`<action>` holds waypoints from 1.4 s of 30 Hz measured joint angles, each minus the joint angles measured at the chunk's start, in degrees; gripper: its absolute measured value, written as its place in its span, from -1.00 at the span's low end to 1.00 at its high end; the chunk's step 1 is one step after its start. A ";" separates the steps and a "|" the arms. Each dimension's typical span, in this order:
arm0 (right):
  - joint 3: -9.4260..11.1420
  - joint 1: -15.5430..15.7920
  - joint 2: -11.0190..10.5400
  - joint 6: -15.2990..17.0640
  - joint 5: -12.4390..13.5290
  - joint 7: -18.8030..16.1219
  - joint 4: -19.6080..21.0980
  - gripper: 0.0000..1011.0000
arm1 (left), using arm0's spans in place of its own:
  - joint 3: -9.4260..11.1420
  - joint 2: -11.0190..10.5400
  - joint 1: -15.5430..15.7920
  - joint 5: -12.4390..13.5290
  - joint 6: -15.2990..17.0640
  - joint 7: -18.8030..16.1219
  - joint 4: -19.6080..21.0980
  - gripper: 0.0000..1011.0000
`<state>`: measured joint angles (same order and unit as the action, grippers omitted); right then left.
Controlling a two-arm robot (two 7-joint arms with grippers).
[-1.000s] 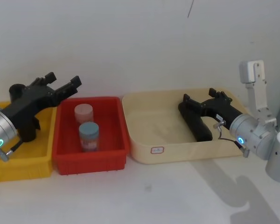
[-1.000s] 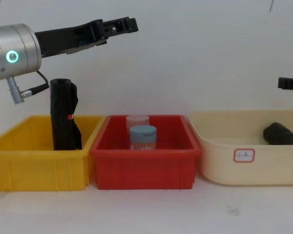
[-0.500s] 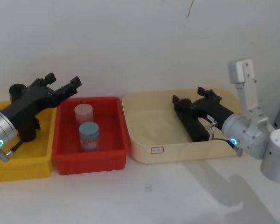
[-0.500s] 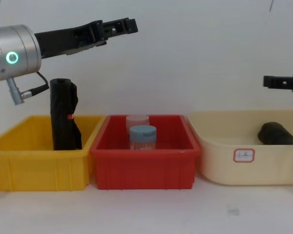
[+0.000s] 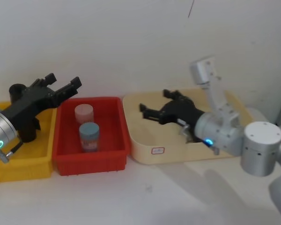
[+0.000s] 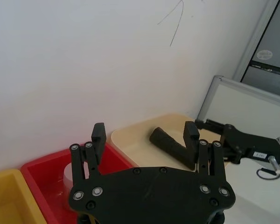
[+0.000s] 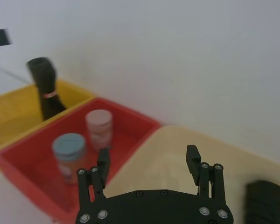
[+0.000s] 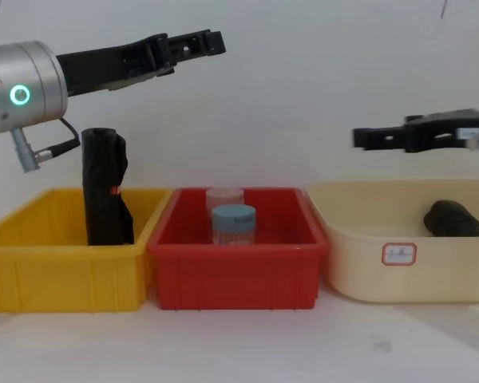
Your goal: Pick up the garbage bag with the one hand and transfer it to the other hand.
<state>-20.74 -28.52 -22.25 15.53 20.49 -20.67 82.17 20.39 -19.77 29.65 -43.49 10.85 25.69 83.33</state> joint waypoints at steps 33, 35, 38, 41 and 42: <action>-10.43 -7.21 8.34 14.42 -5.42 -0.52 -2.08 0.98 | 0.00 0.00 0.01 0.01 0.01 0.00 0.01 0.98; -10.74 -7.48 8.86 14.72 -5.74 -0.29 -2.83 0.98 | 0.00 0.00 0.01 0.01 0.01 0.00 0.01 0.98; -11.16 -7.83 9.43 15.04 -6.20 -0.10 -3.75 0.98 | 0.00 0.00 0.01 0.01 0.01 0.00 0.01 0.98; -11.69 -8.16 10.05 15.22 -6.58 -0.02 -4.68 0.98 | 0.00 0.00 0.01 0.01 0.01 0.00 0.01 0.98; -11.80 -8.24 10.20 15.27 -6.71 0.02 -4.92 0.98 | 0.00 0.00 0.00 0.01 0.01 0.00 0.01 0.98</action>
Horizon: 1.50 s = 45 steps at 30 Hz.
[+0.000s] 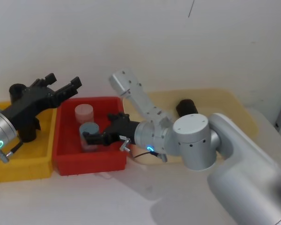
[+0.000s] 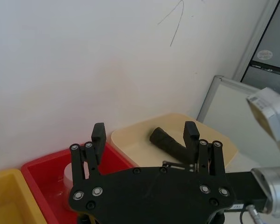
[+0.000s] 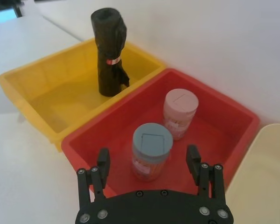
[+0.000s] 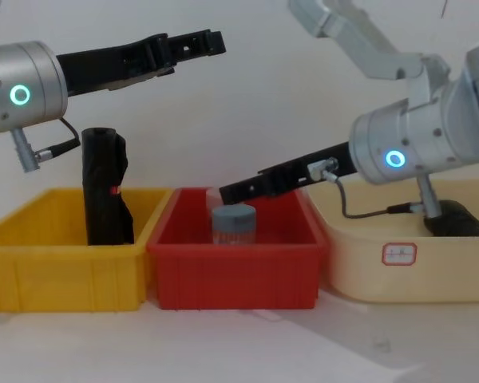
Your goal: Pick up the garbage bag with the one hand and transfer it to the other hand.
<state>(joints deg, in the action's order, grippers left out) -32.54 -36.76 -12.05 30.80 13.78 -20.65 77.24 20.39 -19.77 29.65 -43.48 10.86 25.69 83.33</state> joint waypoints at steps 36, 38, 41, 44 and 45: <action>-2.16 -6.53 7.10 -3.31 -4.24 1.07 -16.16 0.98 | 0.00 0.00 0.00 0.00 0.00 0.00 0.00 0.98; -2.22 -7.06 7.56 -3.88 -4.56 1.11 -17.58 0.98 | 0.00 0.00 0.00 0.00 0.00 0.00 0.00 0.98; -2.24 -7.39 7.86 -4.22 -4.78 1.13 -18.67 0.98 | 0.00 0.00 0.00 0.00 0.00 0.00 -0.01 0.98; -2.22 -7.76 8.20 -4.68 -5.00 1.13 -19.66 0.97 | 0.00 0.00 0.00 0.00 0.00 0.00 0.00 0.98; -2.20 -7.82 8.28 -4.79 -5.03 1.13 -19.97 0.95 | 0.00 0.00 0.00 0.00 0.00 0.00 0.00 0.98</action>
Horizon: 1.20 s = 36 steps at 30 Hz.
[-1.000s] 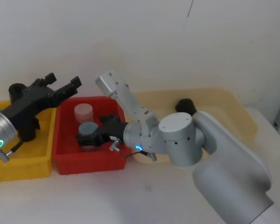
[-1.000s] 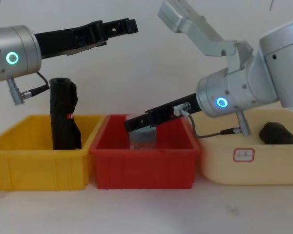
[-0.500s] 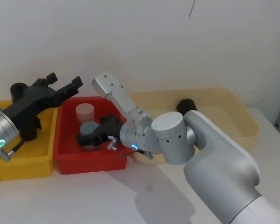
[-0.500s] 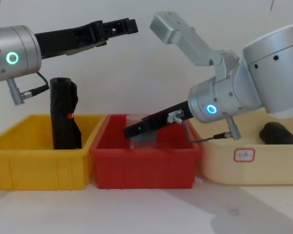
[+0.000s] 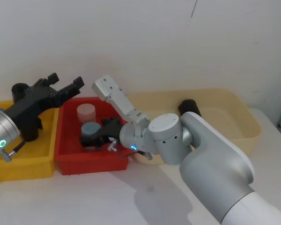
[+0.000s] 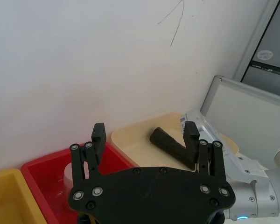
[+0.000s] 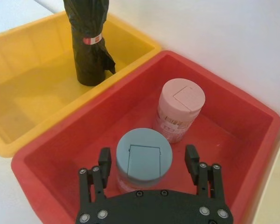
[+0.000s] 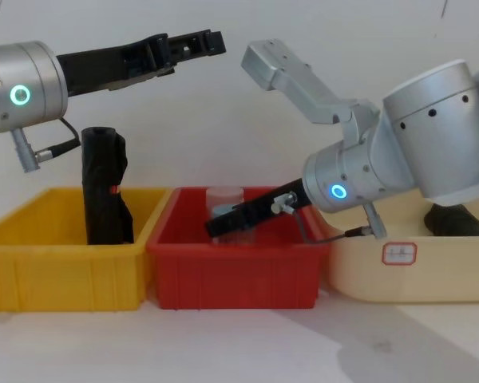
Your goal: Pick up the garbage bag with the one hand and transfer it to the other hand.
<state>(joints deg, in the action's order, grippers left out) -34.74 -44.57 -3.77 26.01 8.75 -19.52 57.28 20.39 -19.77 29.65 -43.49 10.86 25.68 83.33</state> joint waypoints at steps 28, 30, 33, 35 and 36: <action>5.23 1.25 1.25 0.43 2.37 0.05 0.33 0.32 | 0.00 0.00 0.00 0.00 0.00 0.00 0.00 0.98; 6.20 1.67 1.23 0.55 3.13 0.41 1.36 0.32 | 0.00 0.00 0.00 0.00 0.00 0.00 0.00 0.98; 7.86 2.17 1.15 0.64 4.10 0.93 2.99 0.32 | 0.00 0.00 0.00 0.00 0.00 0.00 0.00 0.98; 8.73 2.41 1.12 0.68 4.65 1.21 3.76 0.32 | 0.00 0.00 0.00 0.00 0.00 0.00 0.00 0.98; 9.20 2.51 1.10 0.70 4.94 1.37 4.16 0.32 | 0.00 0.00 0.00 0.00 0.00 0.00 0.00 0.98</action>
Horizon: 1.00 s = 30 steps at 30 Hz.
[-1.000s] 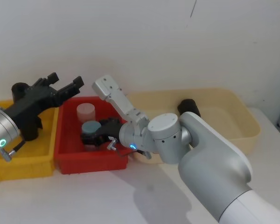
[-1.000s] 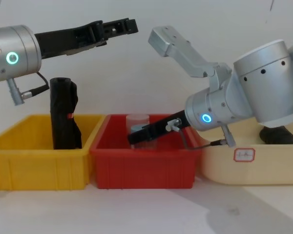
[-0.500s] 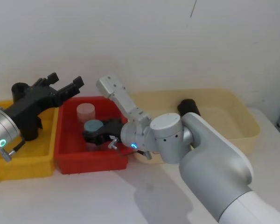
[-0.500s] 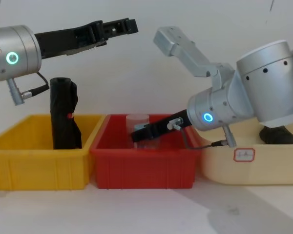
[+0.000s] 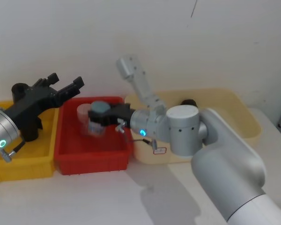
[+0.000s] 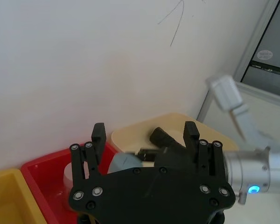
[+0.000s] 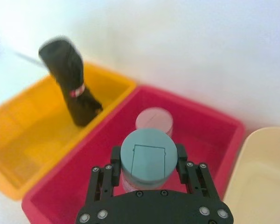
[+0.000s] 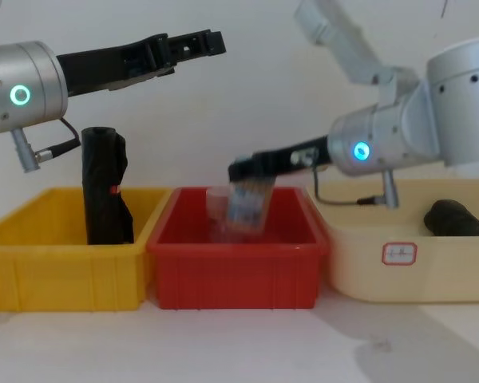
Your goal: Pick up the garbage bag with the one hand and transfer it to the other hand.
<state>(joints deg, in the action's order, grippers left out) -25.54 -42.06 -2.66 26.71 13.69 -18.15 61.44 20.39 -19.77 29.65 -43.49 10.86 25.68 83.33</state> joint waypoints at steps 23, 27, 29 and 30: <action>14.35 3.82 -3.84 -0.32 8.71 3.43 10.68 0.32 | 0.00 0.00 0.00 0.00 0.00 0.01 0.00 0.98; 15.42 4.88 -4.95 -0.59 9.16 3.26 11.66 0.32 | 0.00 0.00 0.00 0.00 0.00 0.00 0.00 0.98; 16.30 5.76 -5.85 -1.08 9.48 3.25 12.33 0.32 | 0.00 0.00 0.00 0.00 0.00 0.00 0.00 0.98; 16.45 5.97 -6.04 -1.21 9.52 3.26 12.42 0.34 | 0.00 0.00 0.00 0.00 0.00 0.00 0.00 0.98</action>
<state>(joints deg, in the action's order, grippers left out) -9.09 -36.09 -8.70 25.50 23.21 -14.89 73.86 20.39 -19.77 29.65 -43.49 10.86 25.68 83.33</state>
